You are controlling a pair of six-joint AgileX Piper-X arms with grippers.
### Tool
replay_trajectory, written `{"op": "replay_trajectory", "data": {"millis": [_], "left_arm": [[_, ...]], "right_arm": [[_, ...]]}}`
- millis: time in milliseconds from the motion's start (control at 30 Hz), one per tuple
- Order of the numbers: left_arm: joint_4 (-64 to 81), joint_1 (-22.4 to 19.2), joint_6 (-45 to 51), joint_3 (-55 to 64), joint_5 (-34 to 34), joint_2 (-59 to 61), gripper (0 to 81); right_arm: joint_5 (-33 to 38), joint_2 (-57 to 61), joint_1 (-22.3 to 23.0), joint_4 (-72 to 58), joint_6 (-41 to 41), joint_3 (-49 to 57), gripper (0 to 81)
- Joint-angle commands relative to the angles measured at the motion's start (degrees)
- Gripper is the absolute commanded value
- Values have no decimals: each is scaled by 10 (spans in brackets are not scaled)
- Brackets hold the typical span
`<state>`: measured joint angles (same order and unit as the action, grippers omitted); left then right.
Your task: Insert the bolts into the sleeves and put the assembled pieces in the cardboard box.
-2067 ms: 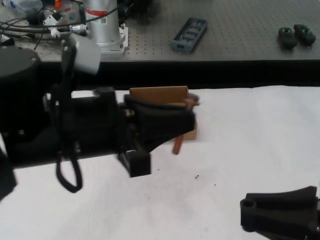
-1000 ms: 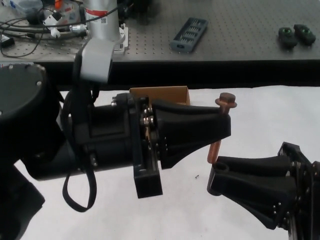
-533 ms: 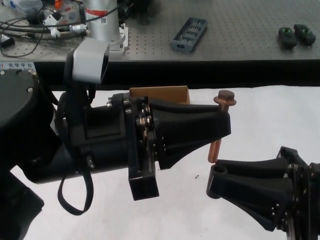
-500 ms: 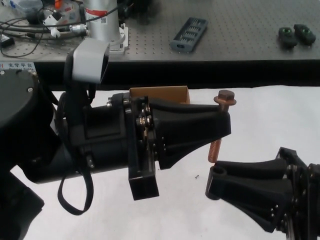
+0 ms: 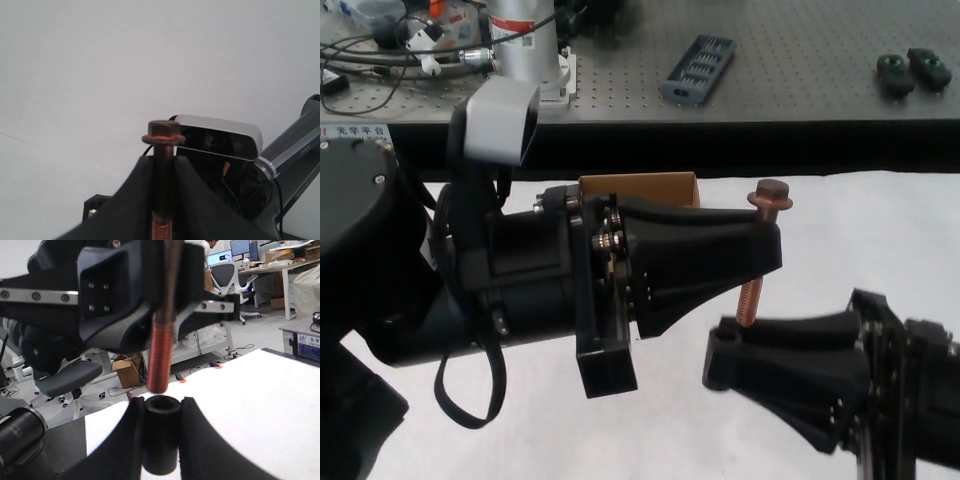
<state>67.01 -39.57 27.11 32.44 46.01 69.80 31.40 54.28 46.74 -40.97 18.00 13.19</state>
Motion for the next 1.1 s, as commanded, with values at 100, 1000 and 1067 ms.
{"op": "replay_trajectory", "data": {"millis": [100, 1000, 1067], "left_arm": [[24, -2, 13, 3, 9, -1, 6], [19, -1, 12, 3, 9, -1, 6], [19, -1, 12, 3, 9, -1, 6]], "right_arm": [[-8, 9, 1, 0, -12, 28, 39], [57, -32, -33, 59, -13, 28, 39], [57, -37, -33, 59, -12, 28, 39]]}}
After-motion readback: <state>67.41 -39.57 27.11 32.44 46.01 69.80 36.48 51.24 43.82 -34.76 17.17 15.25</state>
